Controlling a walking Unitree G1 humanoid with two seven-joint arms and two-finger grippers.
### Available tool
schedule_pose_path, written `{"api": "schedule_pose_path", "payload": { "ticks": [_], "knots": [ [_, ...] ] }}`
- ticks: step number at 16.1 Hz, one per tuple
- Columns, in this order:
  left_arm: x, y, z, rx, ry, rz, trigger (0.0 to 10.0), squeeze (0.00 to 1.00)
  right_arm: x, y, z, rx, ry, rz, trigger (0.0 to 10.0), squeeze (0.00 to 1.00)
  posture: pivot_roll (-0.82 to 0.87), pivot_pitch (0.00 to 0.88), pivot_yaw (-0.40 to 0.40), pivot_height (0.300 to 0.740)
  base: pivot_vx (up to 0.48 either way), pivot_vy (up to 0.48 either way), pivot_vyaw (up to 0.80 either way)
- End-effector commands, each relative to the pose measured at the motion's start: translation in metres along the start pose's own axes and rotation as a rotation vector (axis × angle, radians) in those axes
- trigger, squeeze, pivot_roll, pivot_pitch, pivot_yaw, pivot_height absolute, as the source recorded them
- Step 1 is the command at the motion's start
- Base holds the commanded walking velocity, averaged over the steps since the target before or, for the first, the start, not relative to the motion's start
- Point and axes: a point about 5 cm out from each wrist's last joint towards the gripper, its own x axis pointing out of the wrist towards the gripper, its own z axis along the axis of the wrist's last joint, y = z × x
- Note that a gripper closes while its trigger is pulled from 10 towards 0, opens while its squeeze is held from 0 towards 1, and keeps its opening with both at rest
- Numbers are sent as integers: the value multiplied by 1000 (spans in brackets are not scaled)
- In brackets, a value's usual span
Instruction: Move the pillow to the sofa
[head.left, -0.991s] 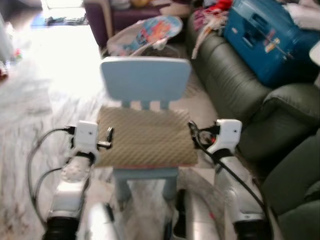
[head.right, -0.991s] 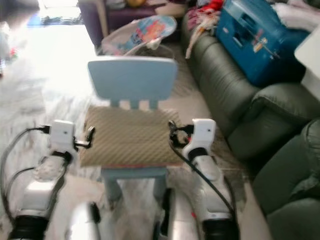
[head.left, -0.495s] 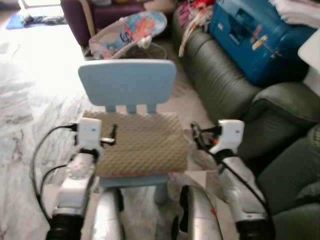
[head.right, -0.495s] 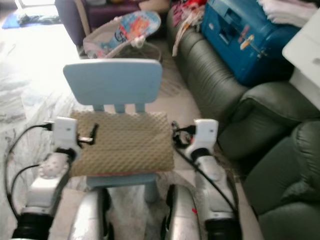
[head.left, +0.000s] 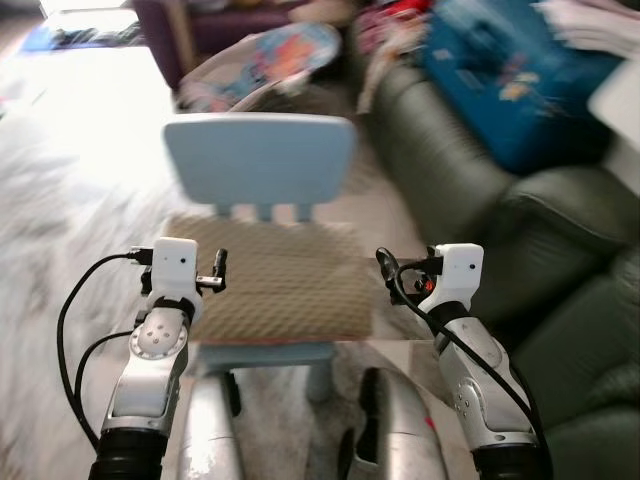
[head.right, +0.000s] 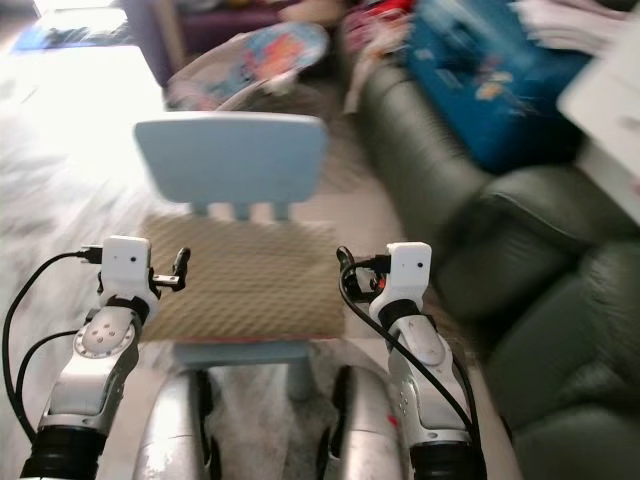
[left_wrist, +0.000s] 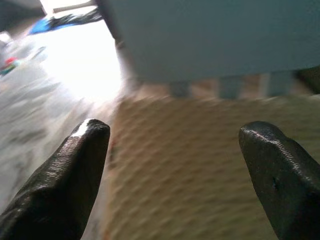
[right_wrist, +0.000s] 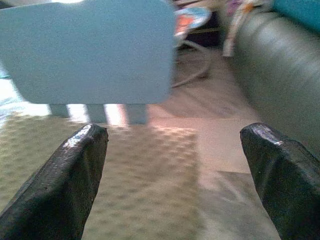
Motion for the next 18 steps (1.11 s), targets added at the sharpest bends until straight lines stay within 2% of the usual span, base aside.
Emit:
{"api": "schedule_pose_path", "payload": {
  "ticks": [1, 7, 11, 15, 17, 18],
  "knots": [
    [-1, 4, 0, 12, 6, 13, 10000, 0, 3, 4, 4, -2, -15, 15, 10000, 0, -25, 85, -57, 596, 0, 0, 712],
    [1, 10, -16, 70, 85, -24, 10000, 0, 7, -2, 3, 39, 8, -28, 10000, 0, -24, 131, -62, 596, 0, 0, 0],
    [5, 14, -28, 115, 150, -46, 10000, 0, 8, -1, -6, 38, 39, -17, 10000, 0, -35, 179, -62, 571, 0, 0, 0],
    [13, 17, -27, 135, 160, -17, 10000, 0, 10, 2, -15, 39, 93, 10, 10000, 0, -44, 222, -73, 551, 0, 0, 0],
    [27, 27, -20, 107, 147, 90, 10000, 0, 21, 3, -15, 13, 125, 59, 10000, 0, -65, 251, -89, 546, 0, 0, 0],
    [30, 30, -19, 95, 143, 115, 10000, 0, 24, 2, -12, 12, 104, 62, 10000, 0, -66, 253, -91, 536, 0, 0, 0]
  ]
}}
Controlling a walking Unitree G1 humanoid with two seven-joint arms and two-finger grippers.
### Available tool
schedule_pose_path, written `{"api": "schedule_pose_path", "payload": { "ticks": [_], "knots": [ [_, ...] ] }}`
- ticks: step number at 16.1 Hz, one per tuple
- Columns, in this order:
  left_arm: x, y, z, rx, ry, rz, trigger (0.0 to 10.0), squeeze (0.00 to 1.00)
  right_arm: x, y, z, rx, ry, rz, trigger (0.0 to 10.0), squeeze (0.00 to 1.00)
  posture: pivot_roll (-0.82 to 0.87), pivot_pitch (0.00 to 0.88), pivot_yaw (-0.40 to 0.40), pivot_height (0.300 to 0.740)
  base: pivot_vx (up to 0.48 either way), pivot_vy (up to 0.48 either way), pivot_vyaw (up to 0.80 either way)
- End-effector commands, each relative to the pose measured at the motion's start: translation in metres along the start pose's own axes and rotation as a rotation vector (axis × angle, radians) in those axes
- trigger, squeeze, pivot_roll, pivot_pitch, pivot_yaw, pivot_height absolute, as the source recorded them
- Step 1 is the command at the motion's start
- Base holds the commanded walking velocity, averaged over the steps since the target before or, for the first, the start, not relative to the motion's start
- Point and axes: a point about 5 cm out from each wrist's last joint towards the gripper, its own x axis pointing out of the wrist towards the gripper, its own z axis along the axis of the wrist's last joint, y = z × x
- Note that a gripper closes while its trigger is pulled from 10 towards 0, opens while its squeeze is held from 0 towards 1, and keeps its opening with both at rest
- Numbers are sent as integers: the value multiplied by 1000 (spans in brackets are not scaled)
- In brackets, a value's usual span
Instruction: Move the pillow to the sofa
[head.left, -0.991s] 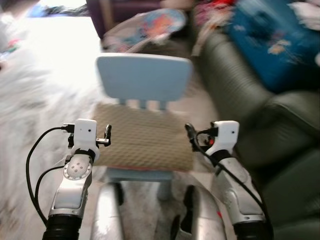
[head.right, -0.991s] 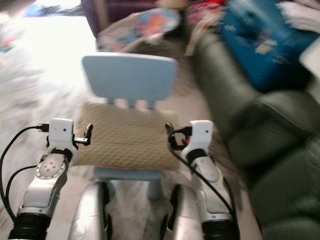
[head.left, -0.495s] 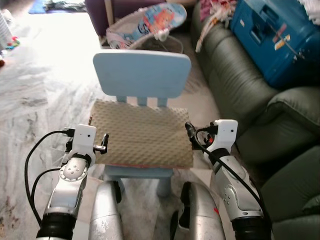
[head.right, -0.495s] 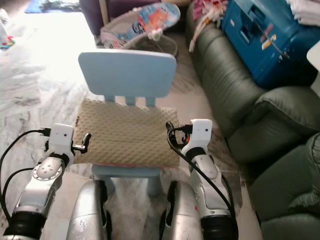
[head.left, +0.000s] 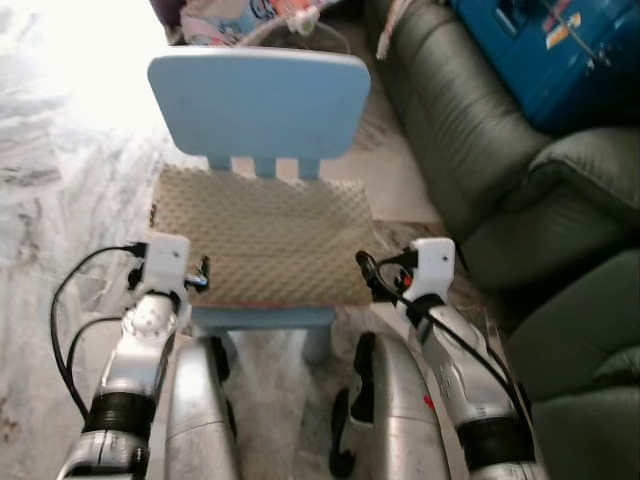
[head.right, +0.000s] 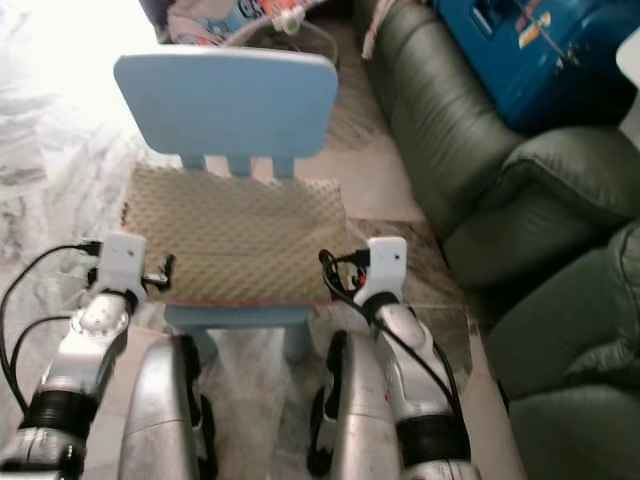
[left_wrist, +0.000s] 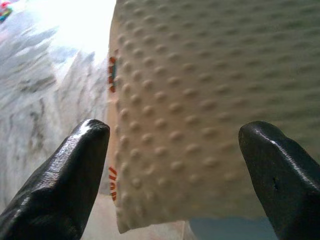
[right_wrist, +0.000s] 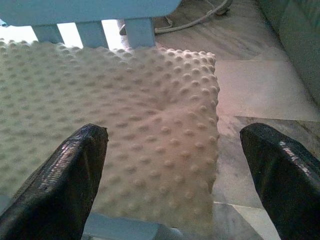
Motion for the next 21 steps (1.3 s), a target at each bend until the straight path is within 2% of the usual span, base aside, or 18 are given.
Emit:
{"api": "schedule_pose_path", "payload": {
  "ticks": [1, 3, 4, 7, 8, 9, 10, 11, 15, 17, 19, 20, 21],
  "knots": [
    [2, 6, -4, -18, 13, 44, 10000, 0, 1, -2, -1, 26, 17, 15, 10000, 0, -71, 260, -94, 531, 0, 0, 0],
    [4, 8, -2, -28, 7, 70, 10000, 0, 2, -1, -1, 28, 17, 27, 10000, 0, -72, 263, -96, 531, 0, 0, 0],
    [8, 13, 0, -42, 4, 113, 10000, 0, 2, 2, -2, -41, 17, 49, 10000, 0, -84, 273, -98, 531, 0, 0, 544],
    [14, 19, 5, -49, -10, 171, 10000, 0, 2, 5, -4, 0, 22, 54, 10000, 0, -92, 281, -99, 507, 0, 0, 0],
    [16, 21, 5, -41, -14, 187, 10000, 0, 3, 4, -5, 50, 30, 58, 10000, 0, -92, 283, -100, 507, 0, 0, 0],
    [18, 24, 6, -45, -25, 208, 10000, 0, 4, 2, -6, 43, 44, 69, 10000, 0, -92, 286, -100, 507, 0, 0, 0],
    [20, 24, 7, -102, -32, 187, 10000, 0, 7, -2, -7, 41, 47, 71, 10000, 788, -91, 290, -102, 507, 0, 0, 0],
    [21, 24, 9, -96, -38, 191, 10000, 1000, 8, -3, -5, 51, 36, 76, 10000, 1000, -91, 290, -102, 507, 0, 0, 0],
    [24, 26, 13, -74, -57, 239, 10000, 1000, 23, -7, -2, 75, 37, 78, 10000, 1000, -84, 290, -106, 507, 0, 0, 0],
    [26, 31, 17, -76, -80, 273, 10000, 1000, 31, -1, 4, 107, 8, 130, 10000, 1000, -78, 293, -109, 507, 0, 0, 0],
    [28, 35, 17, -85, -66, 291, 10000, 1000, 37, 4, 4, 102, 20, 148, 10000, 1000, -72, 302, -111, 507, 0, 0, 0],
    [29, 38, 16, -81, -40, 309, 10000, 545, 40, 8, -1, 74, 53, 166, 10000, 1000, -48, 316, -122, 507, 0, 0, 0],
    [30, 39, 15, -90, -29, 314, 10000, 0, 41, 9, -4, 72, 68, 179, 10000, 1000, -44, 321, -125, 507, 0, 0, 0]
  ]
}}
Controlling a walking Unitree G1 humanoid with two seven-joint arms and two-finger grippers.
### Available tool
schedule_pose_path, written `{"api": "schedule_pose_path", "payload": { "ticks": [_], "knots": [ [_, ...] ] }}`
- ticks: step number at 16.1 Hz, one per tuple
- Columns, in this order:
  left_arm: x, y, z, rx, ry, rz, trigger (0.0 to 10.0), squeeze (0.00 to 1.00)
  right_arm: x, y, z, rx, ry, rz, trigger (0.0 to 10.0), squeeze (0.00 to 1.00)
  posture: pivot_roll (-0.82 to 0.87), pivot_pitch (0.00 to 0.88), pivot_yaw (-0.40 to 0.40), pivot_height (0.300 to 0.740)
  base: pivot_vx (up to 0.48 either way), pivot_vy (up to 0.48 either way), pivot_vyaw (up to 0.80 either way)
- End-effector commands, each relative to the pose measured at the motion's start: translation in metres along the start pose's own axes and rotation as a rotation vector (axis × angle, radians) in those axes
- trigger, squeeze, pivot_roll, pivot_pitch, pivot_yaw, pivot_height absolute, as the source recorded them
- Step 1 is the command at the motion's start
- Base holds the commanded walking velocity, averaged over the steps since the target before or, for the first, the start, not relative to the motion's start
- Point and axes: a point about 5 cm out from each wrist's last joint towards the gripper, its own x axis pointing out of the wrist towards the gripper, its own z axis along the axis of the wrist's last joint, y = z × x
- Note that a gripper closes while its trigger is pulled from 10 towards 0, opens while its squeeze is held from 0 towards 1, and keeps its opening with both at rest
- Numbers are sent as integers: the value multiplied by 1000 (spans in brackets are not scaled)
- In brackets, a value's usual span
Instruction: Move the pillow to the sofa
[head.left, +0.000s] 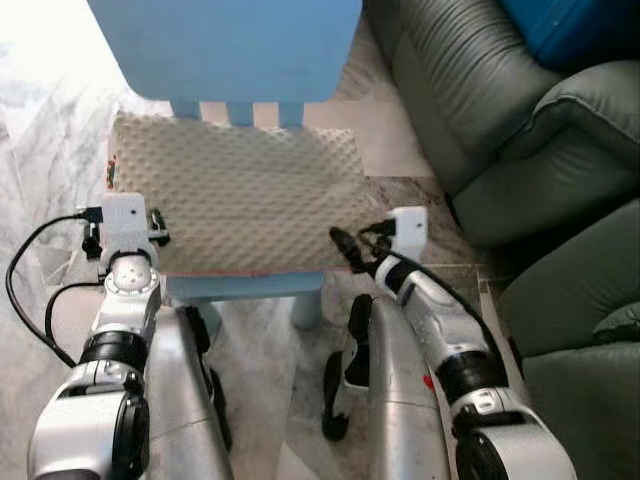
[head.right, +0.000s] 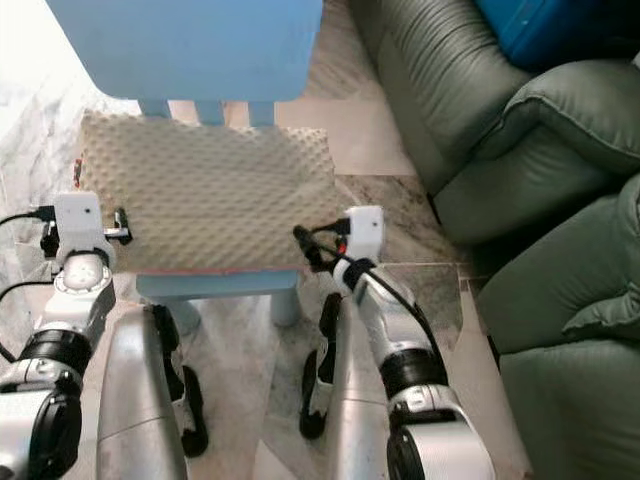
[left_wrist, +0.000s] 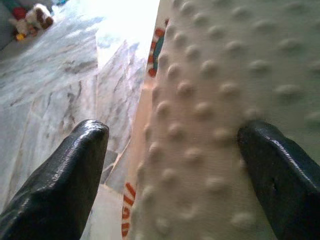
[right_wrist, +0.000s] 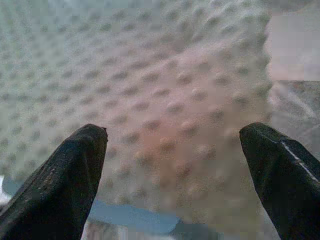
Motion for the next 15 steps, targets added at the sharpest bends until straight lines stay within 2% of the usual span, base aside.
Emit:
{"api": "schedule_pose_path", "payload": {
  "ticks": [1, 3, 4, 5, 7, 8, 11, 13, 14, 15],
  "knots": [
    [-2, 4, -12, -6, 57, 28, 10000, 0, -3, -2, -13, 6, 44, 6, 10000, 0, -39, 329, -127, 507, 0, 0, 0],
    [-3, 4, -23, -45, 117, 14, 10000, 0, 2, 1, -20, -88, 100, 14, 10000, 0, -31, 345, -129, 507, 0, 0, 0],
    [-5, -1, -31, -102, 165, -17, 10000, 0, 9, 4, -17, -185, 111, 9, 10000, 0, -29, 349, -129, 507, 0, 0, 0],
    [-6, -5, -31, -126, 160, -30, 10000, 0, 12, 5, -12, -228, 94, 6, 10000, 0, -27, 352, -129, 507, 0, 0, 0],
    [-6, -12, -30, -113, 158, -54, 10000, 0, 17, 6, -5, -250, 82, -16, 10000, 0, -30, 358, -132, 507, 0, 0, 0],
    [-7, -17, -31, -115, 180, -51, 10000, 0, 19, 4, -3, -301, 86, -44, 10000, 0, -32, 363, -136, 507, 0, 0, 0],
    [-6, -23, -24, -113, 166, -53, 10000, 0, 24, 5, 11, -329, 16, -62, 10000, 0, -32, 365, -135, 507, 0, 0, 0],
    [-8, -29, -27, -119, 187, -81, 10000, 0, 23, 0, 6, -352, 55, -103, 10000, 0, -31, 366, -136, 507, 0, 0, 0],
    [-10, -30, -30, -151, 199, -92, 10000, 0, 21, -5, 7, -392, 46, -158, 10000, 0, -26, 368, -137, 507, 0, 0, 0],
    [-10, -31, -31, -154, 198, -102, 10000, 0, 21, -6, 9, -381, 27, -172, 10000, 0, -20, 368, -139, 507, 0, 0, 0]
  ]
}}
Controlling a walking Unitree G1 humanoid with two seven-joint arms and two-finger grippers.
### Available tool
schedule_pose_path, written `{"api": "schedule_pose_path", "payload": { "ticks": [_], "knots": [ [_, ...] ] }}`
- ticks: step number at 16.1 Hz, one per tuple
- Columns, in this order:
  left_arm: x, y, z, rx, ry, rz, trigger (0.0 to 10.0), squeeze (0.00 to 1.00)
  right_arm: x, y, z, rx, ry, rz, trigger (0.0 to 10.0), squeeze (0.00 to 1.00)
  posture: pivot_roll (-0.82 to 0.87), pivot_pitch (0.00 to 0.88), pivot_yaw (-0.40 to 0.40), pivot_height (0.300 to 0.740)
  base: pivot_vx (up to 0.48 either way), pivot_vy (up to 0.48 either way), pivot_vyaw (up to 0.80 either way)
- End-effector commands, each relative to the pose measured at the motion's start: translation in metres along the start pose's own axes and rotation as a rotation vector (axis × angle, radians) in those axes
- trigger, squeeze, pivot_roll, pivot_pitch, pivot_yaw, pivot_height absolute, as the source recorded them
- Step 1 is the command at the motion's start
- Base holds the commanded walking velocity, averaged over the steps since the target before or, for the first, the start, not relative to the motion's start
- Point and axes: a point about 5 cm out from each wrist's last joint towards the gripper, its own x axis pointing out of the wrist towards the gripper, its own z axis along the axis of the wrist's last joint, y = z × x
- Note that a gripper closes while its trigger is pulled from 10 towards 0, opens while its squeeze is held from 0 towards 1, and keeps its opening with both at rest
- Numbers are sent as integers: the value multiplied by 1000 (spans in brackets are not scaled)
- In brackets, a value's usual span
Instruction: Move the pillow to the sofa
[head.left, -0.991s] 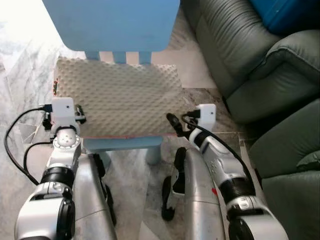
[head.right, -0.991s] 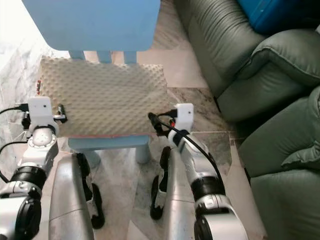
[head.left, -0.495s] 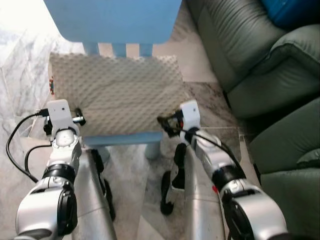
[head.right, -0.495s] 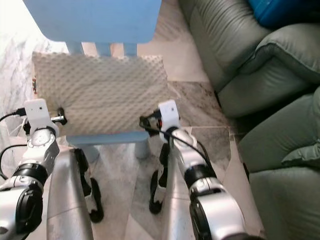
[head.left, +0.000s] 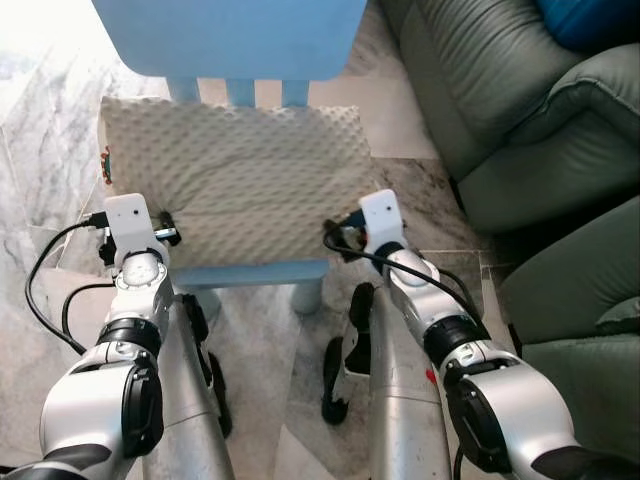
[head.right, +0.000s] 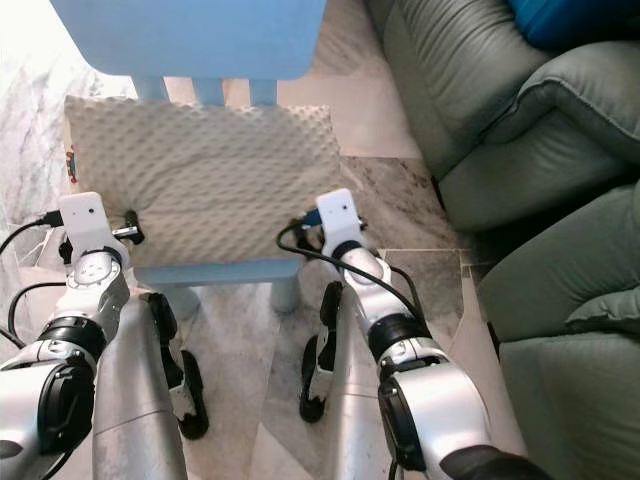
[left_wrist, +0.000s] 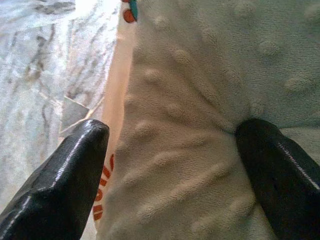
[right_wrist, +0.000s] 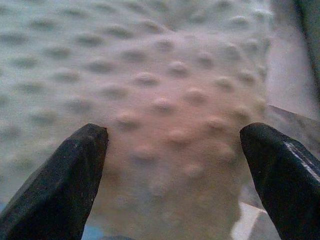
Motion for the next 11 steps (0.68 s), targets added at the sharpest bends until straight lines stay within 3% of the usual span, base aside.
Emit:
{"api": "schedule_pose_path", "payload": {
  "ticks": [1, 2, 3, 4, 5, 6, 7, 11],
  "knots": [
    [-9, -8, -28, 8, 111, -46, 10000, 0, -3, -2, -9, 17, 29, -17, 10000, 0, -18, 369, -139, 507, 0, 0, 0],
    [-10, -11, -31, -42, 121, -58, 2667, 0, -4, 3, -16, 93, 63, -20, 0, 0, -13, 369, -139, 507, 0, 0, 0],
    [-12, -12, -34, -59, 127, -66, 0, 0, -4, 5, -19, 126, 79, -22, 0, 0, -13, 369, -139, 507, 0, 0, 0],
    [-12, -13, -35, -65, 130, -66, 0, 0, -4, 6, -20, 138, 84, -24, 0, 0, -13, 369, -139, 507, 0, 0, 0],
    [-13, -13, -37, -80, 140, -65, 0, 0, -3, 9, -22, 233, 96, -34, 0, 0, -3, 367, -140, 507, 0, 0, 0],
    [-13, -12, -37, -82, 140, -64, 0, 0, -3, 9, -22, 269, 103, -42, 0, 0, -3, 368, -139, 507, 0, 0, 0],
    [-13, -12, -38, -96, 136, -67, 0, 0, -4, 12, -27, 407, 129, -60, 0, 0, 1, 370, -139, 507, 0, 0, 0],
    [-14, -13, -37, -107, 128, -80, 0, 0, -6, 14, -36, 485, 177, -76, 0, 0, 14, 372, -140, 507, 0, 0, 0]
  ]
}}
